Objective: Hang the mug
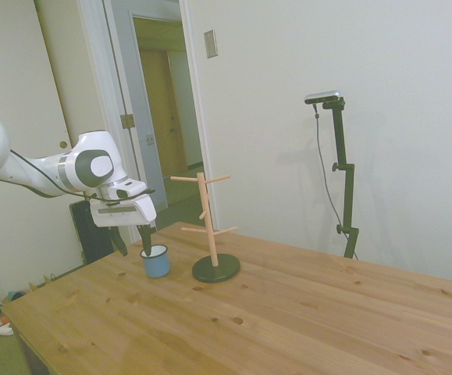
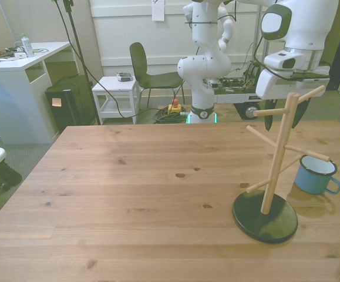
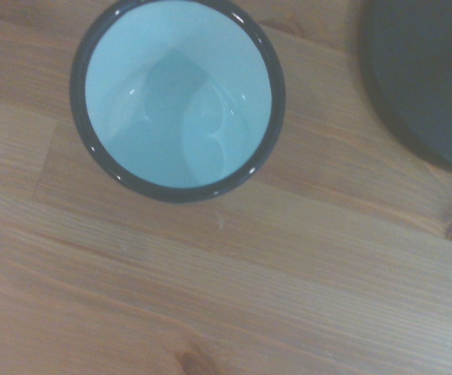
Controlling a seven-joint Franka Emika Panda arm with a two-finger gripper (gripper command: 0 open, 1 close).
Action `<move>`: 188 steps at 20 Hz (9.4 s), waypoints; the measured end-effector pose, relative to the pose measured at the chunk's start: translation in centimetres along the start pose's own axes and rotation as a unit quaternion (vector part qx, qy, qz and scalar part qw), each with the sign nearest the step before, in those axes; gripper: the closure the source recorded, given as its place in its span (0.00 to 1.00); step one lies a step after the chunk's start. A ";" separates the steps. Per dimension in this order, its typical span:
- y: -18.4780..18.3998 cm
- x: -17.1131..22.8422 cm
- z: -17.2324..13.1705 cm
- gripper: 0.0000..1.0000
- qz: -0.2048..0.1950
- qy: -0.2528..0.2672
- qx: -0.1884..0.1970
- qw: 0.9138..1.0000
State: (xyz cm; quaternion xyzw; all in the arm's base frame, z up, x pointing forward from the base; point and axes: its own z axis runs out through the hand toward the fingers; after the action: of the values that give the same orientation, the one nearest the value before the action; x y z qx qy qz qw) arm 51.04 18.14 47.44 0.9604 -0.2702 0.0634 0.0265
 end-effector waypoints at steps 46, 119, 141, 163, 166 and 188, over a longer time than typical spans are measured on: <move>-12.4 0.8 6.7 0.00 -0.068 -0.014 -0.049 0.996; -4.8 5.6 -3.3 1.00 -0.133 0.031 -0.104 0.985; -6.7 5.4 -2.7 1.00 -0.147 0.026 -0.101 0.984; -3.3 10.4 -3.2 1.00 -0.119 0.022 -0.101 0.987; -3.0 10.7 -2.8 1.00 -0.117 0.020 -0.103 0.988; -2.2 10.9 -3.4 0.00 -0.112 0.024 -0.102 0.988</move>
State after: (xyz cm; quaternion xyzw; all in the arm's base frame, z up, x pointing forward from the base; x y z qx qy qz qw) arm 61.09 14.68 52.24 0.9750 -0.1656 0.0554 0.1374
